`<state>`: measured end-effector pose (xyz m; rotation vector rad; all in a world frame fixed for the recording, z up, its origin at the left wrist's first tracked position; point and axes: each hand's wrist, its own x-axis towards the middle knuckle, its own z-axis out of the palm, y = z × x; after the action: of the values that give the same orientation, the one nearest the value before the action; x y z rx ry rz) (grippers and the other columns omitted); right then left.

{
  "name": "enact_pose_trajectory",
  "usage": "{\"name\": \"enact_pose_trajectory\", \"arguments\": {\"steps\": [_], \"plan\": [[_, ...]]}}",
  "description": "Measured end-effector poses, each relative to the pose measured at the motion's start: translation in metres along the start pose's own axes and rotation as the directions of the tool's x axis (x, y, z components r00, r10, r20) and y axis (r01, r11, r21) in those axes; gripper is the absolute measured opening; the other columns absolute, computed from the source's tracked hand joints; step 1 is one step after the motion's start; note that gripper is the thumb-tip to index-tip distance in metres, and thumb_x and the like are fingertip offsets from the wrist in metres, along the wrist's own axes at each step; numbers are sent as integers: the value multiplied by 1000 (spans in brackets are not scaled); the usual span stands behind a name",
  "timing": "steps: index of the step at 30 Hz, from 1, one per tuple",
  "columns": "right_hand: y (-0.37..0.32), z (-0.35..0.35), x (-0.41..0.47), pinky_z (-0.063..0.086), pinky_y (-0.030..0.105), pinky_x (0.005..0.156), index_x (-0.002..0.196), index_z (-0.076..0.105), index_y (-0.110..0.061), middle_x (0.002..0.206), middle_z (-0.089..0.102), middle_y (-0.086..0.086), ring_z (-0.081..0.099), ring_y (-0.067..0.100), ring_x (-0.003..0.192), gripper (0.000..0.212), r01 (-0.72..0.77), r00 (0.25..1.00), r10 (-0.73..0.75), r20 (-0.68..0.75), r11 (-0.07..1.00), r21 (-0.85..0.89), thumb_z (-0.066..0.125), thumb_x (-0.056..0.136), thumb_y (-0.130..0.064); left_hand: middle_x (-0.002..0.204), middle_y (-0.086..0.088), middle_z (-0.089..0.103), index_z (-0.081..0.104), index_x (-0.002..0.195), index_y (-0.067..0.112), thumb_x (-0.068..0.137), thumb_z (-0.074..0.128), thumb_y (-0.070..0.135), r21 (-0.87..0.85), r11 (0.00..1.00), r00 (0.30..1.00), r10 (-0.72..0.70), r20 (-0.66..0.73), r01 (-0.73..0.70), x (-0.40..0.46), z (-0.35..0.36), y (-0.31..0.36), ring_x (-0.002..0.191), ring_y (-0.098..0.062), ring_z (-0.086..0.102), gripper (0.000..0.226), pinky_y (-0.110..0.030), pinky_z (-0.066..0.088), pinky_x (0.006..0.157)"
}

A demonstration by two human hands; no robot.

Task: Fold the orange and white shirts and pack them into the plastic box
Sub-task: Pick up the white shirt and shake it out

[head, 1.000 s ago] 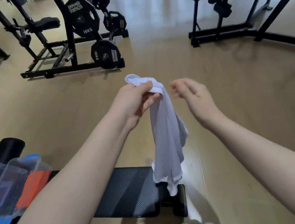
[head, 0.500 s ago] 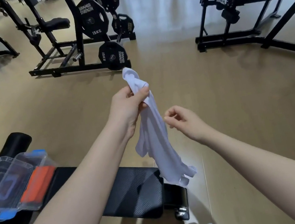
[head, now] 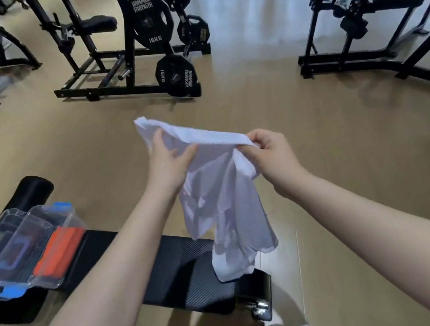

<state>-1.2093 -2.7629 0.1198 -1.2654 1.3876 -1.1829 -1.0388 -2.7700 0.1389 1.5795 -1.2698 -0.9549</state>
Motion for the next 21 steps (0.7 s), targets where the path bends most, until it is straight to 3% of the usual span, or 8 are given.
{"name": "enact_pose_trajectory", "arguments": {"steps": [2,4,6,8,11,16,21], "plan": [[-4,4,8,35,26,54,68,52,-10,69,47,9,43,18,66,20,-118,992,121,-30,989,92,54,87,-7,130,-3,41,45,126,15,87,62,19,99,991,996,89,17,-90,-15,16,-12,96,-9,54,43,-26,43,84],[-8,8,13,38,27,56,68,55,-10,73,50,11,47,21,68,22,-203,977,210,-21,960,191,49,89,-5,99,2,54,56,92,24,85,64,17,82,978,978,184,95,-192,-32,30,-20,74,-3,51,12,-25,43,74],[-16,10,16,38,26,54,71,60,-12,70,52,9,48,20,63,24,-221,974,225,10,946,237,48,90,-5,78,7,55,53,77,24,81,68,18,49,975,957,201,209,-215,-45,40,-26,62,-3,47,17,-19,41,64],[-25,10,16,37,22,48,73,60,-12,64,50,4,47,14,54,22,-210,977,210,29,942,260,48,91,-5,77,4,57,55,81,17,77,72,21,90,971,951,196,241,-223,-49,47,-31,62,-7,48,18,-20,43,62],[-36,7,18,31,16,39,82,55,-5,60,43,2,41,11,45,8,-189,981,194,16,931,313,50,88,-5,81,-5,64,58,86,11,78,71,22,109,981,979,141,150,-158,-47,55,-33,64,-11,52,19,-27,46,67],[-39,2,12,27,20,43,68,42,-14,55,33,-2,31,8,38,25,-78,992,103,-77,959,274,53,91,-13,76,-10,62,58,77,8,81,67,26,92,982,986,163,43,-167,-46,63,-22,66,-18,53,21,-27,41,62],[-37,-4,4,37,16,52,81,51,-5,59,38,4,42,2,48,16,80,994,-74,-79,993,86,52,92,-16,60,-5,45,49,71,-1,87,59,20,-3,978,978,207,37,-208,-46,63,-11,57,-10,36,29,-25,30,55]]}}
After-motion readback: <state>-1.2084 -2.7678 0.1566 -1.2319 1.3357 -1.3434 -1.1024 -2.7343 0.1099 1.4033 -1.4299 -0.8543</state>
